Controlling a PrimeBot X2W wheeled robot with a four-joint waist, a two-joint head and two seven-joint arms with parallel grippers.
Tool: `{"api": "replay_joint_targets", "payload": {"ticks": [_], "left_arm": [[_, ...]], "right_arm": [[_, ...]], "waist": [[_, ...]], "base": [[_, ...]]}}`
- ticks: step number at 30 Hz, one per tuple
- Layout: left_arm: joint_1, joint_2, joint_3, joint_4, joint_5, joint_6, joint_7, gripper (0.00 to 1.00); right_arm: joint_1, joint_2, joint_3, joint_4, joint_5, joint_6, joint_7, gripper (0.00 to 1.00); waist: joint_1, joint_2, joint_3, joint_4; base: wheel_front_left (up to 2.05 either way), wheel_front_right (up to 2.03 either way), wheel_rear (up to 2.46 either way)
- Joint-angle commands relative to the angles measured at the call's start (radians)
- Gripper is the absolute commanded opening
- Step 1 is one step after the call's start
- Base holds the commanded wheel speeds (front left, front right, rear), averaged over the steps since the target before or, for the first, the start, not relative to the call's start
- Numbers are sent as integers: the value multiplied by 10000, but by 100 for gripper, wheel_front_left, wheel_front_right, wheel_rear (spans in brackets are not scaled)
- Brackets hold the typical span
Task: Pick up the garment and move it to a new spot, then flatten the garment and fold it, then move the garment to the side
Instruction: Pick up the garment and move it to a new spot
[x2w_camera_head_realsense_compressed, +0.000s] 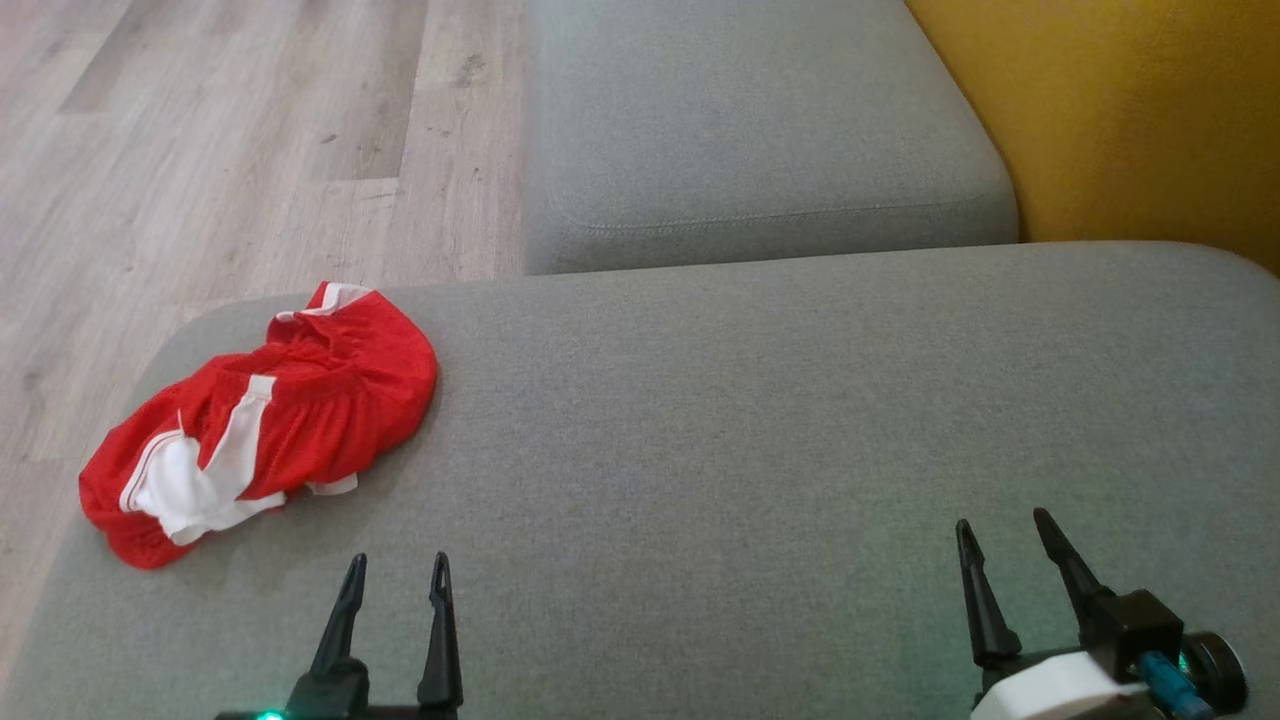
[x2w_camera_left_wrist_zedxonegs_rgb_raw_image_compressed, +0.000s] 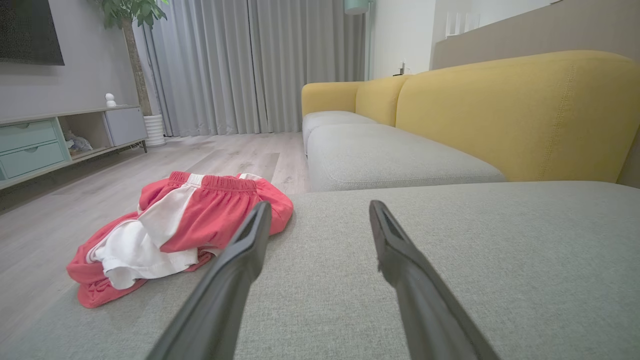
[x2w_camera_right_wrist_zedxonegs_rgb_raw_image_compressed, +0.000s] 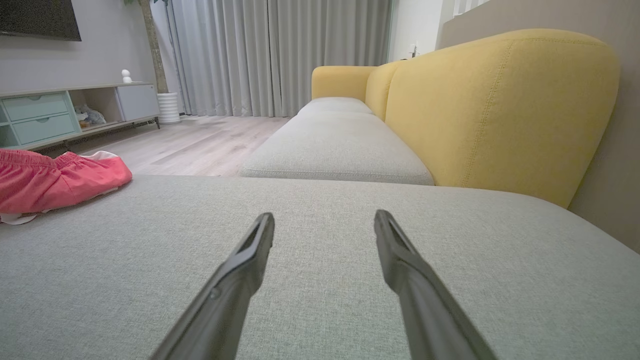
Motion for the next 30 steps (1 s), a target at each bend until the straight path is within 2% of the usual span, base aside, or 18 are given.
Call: {"api": "replay_joint_targets", "payload": {"ticks": [1,5,9,19,25,30], "left_arm": [[-403,22,312,-253,-43,54,-122,100],[-507,22,318,-254,-19,46,-122,100],[-624,22,358,-297,138,26,-122,100],[-752,56,817,-524,446,-165,-122,100],[-769,160,1154,-654,588,-315,-122,100],[-976,171,1164,-975,753,-369,-122,100]], "right_arm": [[-302,-102,228,-258,-54,-7,-137,100],[-244,-102,183,-248,-50,-7,-137,100],[-175,-102,134,-272,-13,-7,-137,100],[-271,-102,162,-308,263,-7,-138,100],[-452,-102,168,-277,320,-7,-138,100],[-689,-102,81,-314,192,-7,-138,100]], "waist": [[0,0,4,20],[0,0,63,261],[0,0,156,865],[0,0,525,3188],[0,0,776,4345],[0,0,1122,4654]], "base": [[0,0,0],[0,0,0],[0,0,0],[0,0,0],[0,0,0],[0,0,0]]}}
